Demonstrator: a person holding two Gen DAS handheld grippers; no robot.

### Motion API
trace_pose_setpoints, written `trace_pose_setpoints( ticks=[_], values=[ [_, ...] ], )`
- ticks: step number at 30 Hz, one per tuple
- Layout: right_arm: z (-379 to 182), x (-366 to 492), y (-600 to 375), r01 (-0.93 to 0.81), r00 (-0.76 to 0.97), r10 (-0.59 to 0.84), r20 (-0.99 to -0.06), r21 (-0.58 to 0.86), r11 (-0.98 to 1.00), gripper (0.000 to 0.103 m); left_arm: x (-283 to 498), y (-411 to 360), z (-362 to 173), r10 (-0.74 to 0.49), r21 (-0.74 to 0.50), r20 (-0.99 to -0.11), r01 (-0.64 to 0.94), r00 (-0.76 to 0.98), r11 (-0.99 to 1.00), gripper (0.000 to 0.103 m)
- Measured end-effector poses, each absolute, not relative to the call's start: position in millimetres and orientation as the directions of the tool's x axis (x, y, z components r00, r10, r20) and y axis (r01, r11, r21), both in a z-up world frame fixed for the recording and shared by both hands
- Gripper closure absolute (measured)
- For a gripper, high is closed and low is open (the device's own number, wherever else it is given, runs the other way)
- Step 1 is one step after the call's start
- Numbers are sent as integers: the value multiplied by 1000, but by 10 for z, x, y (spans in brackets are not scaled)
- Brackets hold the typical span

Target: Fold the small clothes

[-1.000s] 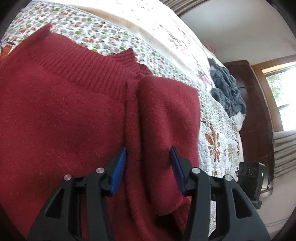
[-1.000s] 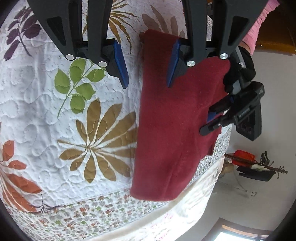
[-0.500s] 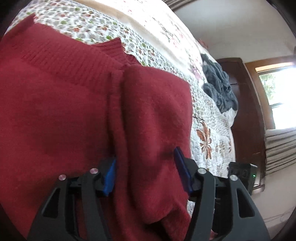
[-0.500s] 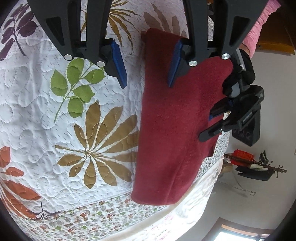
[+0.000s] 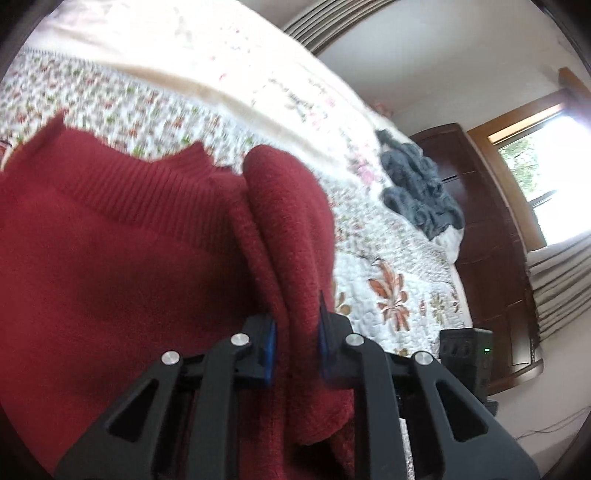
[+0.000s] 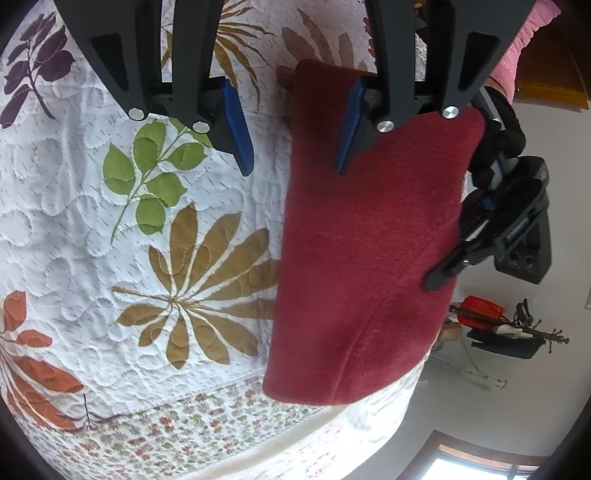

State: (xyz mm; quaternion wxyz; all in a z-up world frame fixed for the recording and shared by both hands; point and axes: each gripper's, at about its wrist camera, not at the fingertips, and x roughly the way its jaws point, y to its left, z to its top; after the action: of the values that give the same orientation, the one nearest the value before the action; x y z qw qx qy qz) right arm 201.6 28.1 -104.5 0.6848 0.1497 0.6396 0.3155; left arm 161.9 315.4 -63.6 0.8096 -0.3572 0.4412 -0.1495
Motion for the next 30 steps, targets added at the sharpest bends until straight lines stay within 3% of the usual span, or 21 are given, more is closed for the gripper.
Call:
trace_pose_setpoints(
  ticks=[6,15,30],
  values=[
    [-908,1933,422,-293,-12,633,-774,608,738,55,1482,3457,-390,-537,-707,-584,-55,609,705,88],
    [-821,1784,819,-382,-37,642,-765,605,699,52,1227,4228,-153,-415,-648,-614,-129,672,750,88],
    [-982,1532,1556,-425,-162,644,-748,642,639,49,903,5072,-691,-374,-668,-651,-265,661,695,88]
  ],
)
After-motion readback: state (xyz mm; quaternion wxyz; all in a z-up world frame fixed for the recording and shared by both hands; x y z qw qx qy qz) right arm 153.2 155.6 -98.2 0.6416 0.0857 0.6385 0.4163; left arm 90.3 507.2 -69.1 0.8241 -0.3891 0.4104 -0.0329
